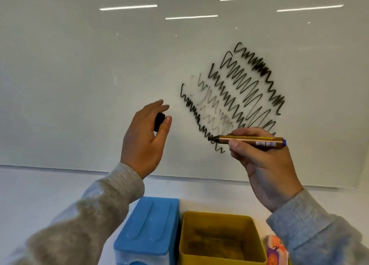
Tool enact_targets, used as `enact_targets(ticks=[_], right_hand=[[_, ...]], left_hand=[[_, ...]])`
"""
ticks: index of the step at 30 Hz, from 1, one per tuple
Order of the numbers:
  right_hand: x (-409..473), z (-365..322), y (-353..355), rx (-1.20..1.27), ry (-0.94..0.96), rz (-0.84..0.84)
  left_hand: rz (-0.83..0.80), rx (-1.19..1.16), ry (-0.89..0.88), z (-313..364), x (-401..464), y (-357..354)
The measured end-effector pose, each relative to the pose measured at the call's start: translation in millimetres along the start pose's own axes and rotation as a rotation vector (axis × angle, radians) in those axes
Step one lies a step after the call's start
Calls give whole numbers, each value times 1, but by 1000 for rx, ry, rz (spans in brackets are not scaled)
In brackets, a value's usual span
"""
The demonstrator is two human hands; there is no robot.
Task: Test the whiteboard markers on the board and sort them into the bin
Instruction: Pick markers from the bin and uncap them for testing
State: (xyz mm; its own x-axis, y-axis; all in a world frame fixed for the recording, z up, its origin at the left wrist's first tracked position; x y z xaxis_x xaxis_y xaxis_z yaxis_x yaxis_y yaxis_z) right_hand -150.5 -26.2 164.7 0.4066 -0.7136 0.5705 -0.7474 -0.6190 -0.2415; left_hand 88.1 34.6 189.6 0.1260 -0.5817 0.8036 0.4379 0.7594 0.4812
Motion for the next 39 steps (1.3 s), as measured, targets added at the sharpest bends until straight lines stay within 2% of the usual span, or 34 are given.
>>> enact_targets(ticks=[6,10,18,23,26,33,36,39], right_hand=[[52,1,-40,-441,255,-46],[84,0,-61,-700,435,-46],[117,3,-78,-911,689,-61],[104,13,-72,-1057,721,-180],[100,11,-61,-1054,722,-154],[93,12,-53,-1081,714,-207],[88,21,-54,-1106,694,-329],[83,23,-46,-1113,730,-278]], left_hand=[[-171,246,42,-30,20,-33],[-117,304,45,-41,16,-39],[-87,364,22,-50,11,-41],[-77,371,5,-51,11,-41],[-77,389,8,-51,11,-41],[-88,398,7,-51,10,-42],[-95,407,6,-52,9,-42],[-101,414,11,-52,9,-42]])
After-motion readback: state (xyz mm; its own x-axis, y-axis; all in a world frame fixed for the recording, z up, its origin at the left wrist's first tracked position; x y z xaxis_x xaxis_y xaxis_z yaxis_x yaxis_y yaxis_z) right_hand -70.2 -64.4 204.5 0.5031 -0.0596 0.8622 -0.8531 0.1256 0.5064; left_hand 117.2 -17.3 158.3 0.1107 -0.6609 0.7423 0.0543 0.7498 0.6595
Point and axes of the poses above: each hand's wrist, its own x-axis towards the middle knuckle, its own y-axis out of the back of the hand, z = x × y, the point moved 3 cm from there along x, towards the middle knuckle, and after that the axes turned 12 degrees about -z, right-handed, at the moved point
